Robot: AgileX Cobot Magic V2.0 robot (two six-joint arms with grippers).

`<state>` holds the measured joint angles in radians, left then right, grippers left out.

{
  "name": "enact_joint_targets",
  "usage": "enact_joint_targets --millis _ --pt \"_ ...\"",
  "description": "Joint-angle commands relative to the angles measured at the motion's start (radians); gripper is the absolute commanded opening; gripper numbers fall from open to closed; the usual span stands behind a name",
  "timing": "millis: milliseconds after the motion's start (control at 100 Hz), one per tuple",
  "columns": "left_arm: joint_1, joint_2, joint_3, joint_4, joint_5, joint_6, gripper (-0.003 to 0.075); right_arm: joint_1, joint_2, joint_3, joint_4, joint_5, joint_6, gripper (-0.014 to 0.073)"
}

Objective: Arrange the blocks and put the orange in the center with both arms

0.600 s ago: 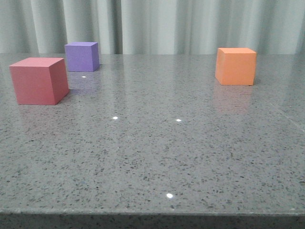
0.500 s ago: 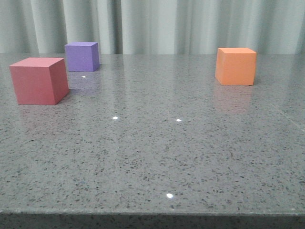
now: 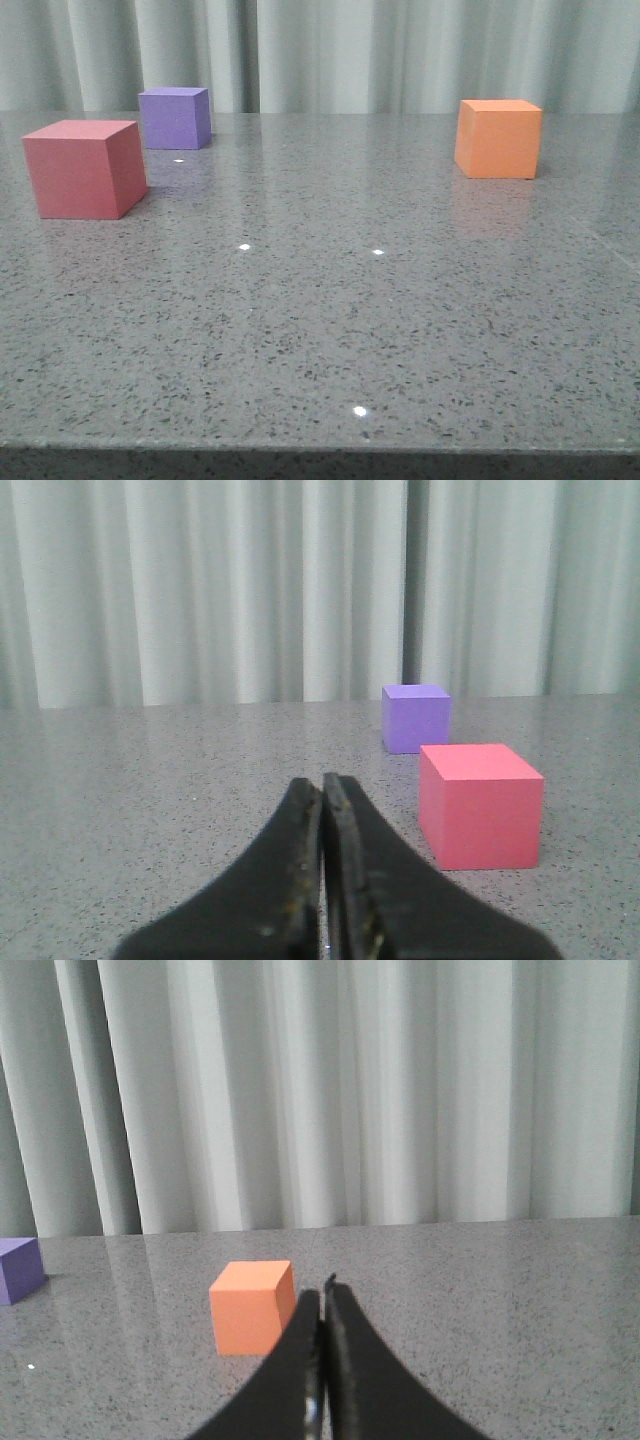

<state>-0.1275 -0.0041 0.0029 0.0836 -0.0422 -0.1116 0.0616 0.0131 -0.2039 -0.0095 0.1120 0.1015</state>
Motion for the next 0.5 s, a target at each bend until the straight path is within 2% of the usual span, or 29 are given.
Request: enact_joint_targets --millis 0,290,390,490 --pt "0.000 -0.035 0.041 -0.005 -0.081 -0.001 -0.0020 -0.006 0.094 -0.154 -0.001 0.060 -0.007 -0.0069" --pt "0.000 -0.035 0.041 -0.005 -0.081 -0.001 -0.0020 -0.006 0.483 -0.546 -0.001 0.452 -0.007 -0.0069" --pt "0.000 -0.035 0.041 -0.005 -0.081 -0.001 -0.0020 -0.006 0.597 -0.645 0.010 0.527 -0.007 -0.0069" --pt "0.000 -0.035 0.041 -0.005 -0.081 -0.001 -0.0020 -0.006 0.685 -0.687 0.010 0.530 -0.007 -0.0069"
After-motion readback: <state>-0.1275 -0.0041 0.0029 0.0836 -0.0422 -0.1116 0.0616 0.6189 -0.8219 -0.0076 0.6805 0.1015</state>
